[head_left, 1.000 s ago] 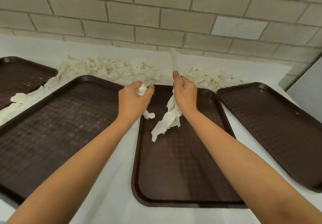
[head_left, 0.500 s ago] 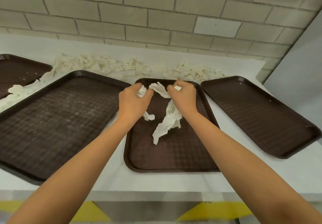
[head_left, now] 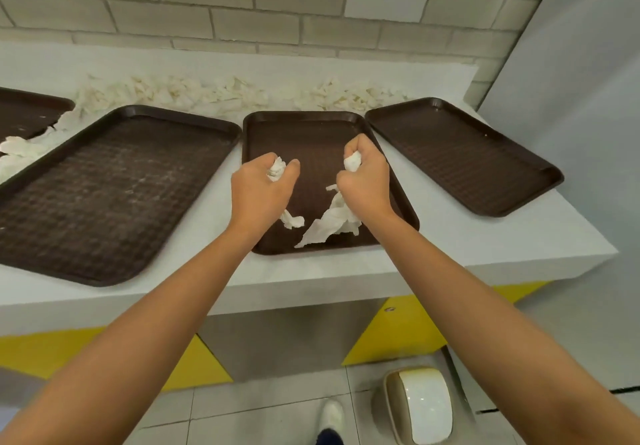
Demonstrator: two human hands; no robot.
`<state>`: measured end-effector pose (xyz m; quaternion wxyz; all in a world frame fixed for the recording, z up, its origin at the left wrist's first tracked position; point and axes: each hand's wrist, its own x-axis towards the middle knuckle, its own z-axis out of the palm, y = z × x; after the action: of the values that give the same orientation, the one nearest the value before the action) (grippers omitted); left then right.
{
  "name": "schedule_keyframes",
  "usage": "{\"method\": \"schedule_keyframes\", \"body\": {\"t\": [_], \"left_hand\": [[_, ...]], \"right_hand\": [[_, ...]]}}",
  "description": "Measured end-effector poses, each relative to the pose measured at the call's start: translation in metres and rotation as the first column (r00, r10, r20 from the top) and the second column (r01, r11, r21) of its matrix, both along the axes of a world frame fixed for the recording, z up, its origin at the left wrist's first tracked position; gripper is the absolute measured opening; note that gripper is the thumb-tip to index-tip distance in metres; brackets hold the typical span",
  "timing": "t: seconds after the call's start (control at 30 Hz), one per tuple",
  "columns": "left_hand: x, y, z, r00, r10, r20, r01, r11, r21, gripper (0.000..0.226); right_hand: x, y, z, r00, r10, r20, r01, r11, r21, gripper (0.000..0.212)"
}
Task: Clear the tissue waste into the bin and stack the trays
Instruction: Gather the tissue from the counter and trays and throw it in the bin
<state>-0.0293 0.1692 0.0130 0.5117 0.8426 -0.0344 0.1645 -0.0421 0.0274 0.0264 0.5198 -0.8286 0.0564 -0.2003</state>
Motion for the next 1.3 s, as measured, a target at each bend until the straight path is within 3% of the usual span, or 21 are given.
{"method": "schedule_keyframes", "body": {"t": [0.4, 0.6, 0.73, 1.07, 1.3], "left_hand": [[-0.066, -0.073, -0.007, 0.993, -0.114, 0.022, 0.114, 0.994, -0.001, 0.04], [-0.112, -0.129, -0.018, 0.995, -0.1, -0.009, 0.1, 0.994, -0.036, 0.047], [-0.146, -0.167, -0.041, 0.991, -0.119, -0.064, 0.117, 0.993, -0.028, 0.045], [-0.205, -0.241, -0.105, 0.972, -0.103, -0.21, 0.1, 0.995, -0.027, 0.042], [-0.222, -0.264, -0.159, 0.932, -0.087, -0.351, 0.082, 0.996, -0.029, 0.045]], "right_hand": [[-0.072, -0.071, -0.008, 0.994, -0.079, 0.075, 0.077, 0.997, 0.032, 0.042], [-0.116, -0.132, -0.025, 0.989, -0.133, 0.067, 0.124, 0.984, 0.125, 0.028], [-0.142, -0.172, -0.052, 0.983, -0.183, -0.007, 0.18, 0.959, 0.221, 0.018], [-0.191, -0.245, -0.134, 0.97, -0.169, -0.175, 0.196, 0.969, 0.15, 0.006], [-0.211, -0.263, -0.187, 0.934, -0.135, -0.33, 0.182, 0.977, 0.114, 0.027]]}}
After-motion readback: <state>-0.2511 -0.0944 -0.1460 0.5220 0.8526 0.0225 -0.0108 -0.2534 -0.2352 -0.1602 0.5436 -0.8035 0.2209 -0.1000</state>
